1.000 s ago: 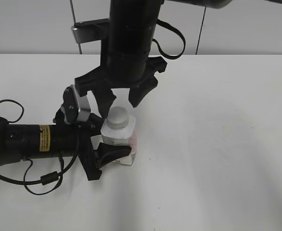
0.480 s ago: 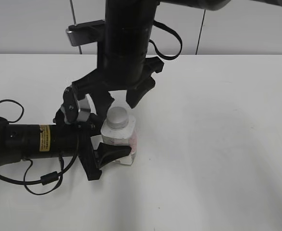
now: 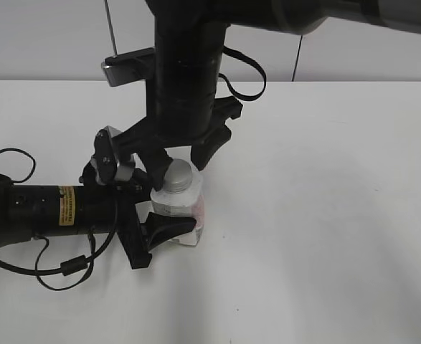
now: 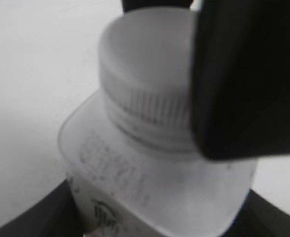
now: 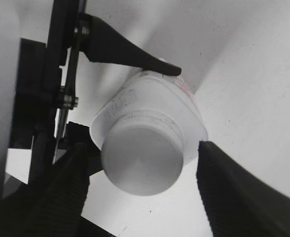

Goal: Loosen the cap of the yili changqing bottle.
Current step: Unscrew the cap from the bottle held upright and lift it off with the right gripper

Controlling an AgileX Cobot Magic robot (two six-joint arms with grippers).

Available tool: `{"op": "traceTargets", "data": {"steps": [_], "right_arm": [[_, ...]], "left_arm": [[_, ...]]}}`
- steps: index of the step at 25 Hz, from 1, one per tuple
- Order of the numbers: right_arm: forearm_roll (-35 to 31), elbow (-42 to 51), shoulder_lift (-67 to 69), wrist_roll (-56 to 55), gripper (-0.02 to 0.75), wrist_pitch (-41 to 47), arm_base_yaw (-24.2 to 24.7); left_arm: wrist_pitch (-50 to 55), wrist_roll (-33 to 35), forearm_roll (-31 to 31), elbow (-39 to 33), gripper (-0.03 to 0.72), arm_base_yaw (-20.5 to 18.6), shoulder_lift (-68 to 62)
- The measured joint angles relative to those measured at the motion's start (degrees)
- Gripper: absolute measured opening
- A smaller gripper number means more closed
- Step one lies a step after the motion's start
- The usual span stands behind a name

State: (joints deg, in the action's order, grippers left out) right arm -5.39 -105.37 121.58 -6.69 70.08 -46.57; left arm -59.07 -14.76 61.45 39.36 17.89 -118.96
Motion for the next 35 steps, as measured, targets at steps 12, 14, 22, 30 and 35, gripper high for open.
{"op": "traceTargets", "data": {"steps": [12, 14, 22, 30, 35], "right_arm": [[0.87, 0.0, 0.0, 0.06, 0.396, 0.0, 0.0], [0.82, 0.0, 0.0, 0.12, 0.385, -0.05, 0.0], [0.82, 0.0, 0.0, 8.45, 0.385, -0.05, 0.0], [0.87, 0.0, 0.0, 47.95, 0.385, -0.05, 0.0], [1.07, -0.11, 0.0, 64.94, 0.385, -0.05, 0.0]], "left_arm": [[0.0, 0.0, 0.0, 0.0, 0.44, 0.0, 0.0], [0.0, 0.0, 0.0, 0.0, 0.44, 0.0, 0.0], [0.06, 0.0, 0.0, 0.0, 0.439, 0.0, 0.0], [0.49, 0.05, 0.16, 0.0, 0.438, 0.0, 0.0], [0.65, 0.0, 0.16, 0.0, 0.438, 0.0, 0.0]]}}
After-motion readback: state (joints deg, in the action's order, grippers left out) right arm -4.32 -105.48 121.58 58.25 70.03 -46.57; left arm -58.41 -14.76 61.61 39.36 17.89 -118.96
